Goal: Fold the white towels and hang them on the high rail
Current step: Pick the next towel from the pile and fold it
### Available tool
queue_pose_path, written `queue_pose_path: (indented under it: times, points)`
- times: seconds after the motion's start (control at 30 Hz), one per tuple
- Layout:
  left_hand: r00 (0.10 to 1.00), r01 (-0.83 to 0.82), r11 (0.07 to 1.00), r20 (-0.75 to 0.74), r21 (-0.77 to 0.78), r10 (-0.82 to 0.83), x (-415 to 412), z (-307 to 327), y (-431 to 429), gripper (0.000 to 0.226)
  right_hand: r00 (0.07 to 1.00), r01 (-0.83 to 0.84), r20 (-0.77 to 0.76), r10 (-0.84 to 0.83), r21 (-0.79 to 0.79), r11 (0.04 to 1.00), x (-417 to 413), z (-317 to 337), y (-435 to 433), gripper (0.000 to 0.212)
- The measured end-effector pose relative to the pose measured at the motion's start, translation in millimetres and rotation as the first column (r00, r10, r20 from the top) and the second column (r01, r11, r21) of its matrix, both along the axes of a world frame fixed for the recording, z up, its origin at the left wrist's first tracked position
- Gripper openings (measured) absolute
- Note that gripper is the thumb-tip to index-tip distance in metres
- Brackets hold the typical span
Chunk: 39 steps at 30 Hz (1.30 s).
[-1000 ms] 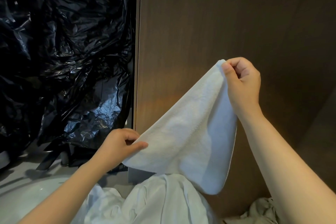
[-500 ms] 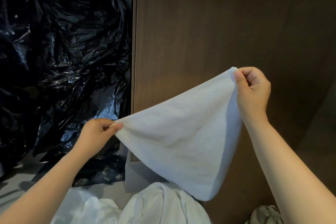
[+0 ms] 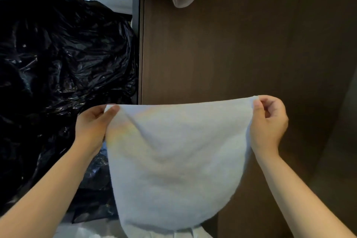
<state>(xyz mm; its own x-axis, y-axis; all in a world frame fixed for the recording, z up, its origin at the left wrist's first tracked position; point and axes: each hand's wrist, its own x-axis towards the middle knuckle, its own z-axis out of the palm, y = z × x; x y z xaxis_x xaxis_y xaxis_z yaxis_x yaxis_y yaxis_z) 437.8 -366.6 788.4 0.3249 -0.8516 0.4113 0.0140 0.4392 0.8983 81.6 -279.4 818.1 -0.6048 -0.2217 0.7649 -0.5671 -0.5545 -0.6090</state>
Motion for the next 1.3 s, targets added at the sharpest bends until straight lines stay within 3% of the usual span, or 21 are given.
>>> queue_pose_path:
  times: [0.13, 0.33, 0.5, 0.77, 0.97, 1.3]
  points:
    - [0.958, -0.187, 0.982, 0.228, 0.029, 0.176, -8, -21, -8, 0.01, 1.0, 0.007, 0.008, -0.008, 0.13, 0.991, -5, -28, -9, 0.009]
    - [0.88, -0.219, 0.971, 0.411, -0.096, 0.239, -9, -32, -20, 0.006, 0.998, -0.001, -0.057, 0.02, 0.304, 0.953, -19, -41, -17, 0.017]
    - [0.891, -0.237, 0.971, 0.391, -0.033, 0.231, -12, -41, -18, 0.01, 0.999, -0.025, -0.033, 0.043, 0.421, 0.907, -27, -49, -21, 0.02]
    - [0.954, -0.121, 0.992, 0.281, 0.03, 0.108, -51, -38, 35, 0.008, 1.0, 0.02, 0.007, -0.022, 0.205, 0.979, 26, -58, 0, 0.011]
    - [0.984, 0.074, 0.992, 0.154, 0.102, -0.089, -79, -52, 80, 0.01, 0.988, -0.151, -0.013, 0.156, 0.183, 0.971, 73, -75, 26, 0.014]
    - [0.978, 0.205, 0.964, -0.007, 0.168, -0.206, -89, -72, 124, 0.012, 0.876, -0.468, 0.061, 0.478, 0.336, 0.817, 108, -103, 57, 0.015]
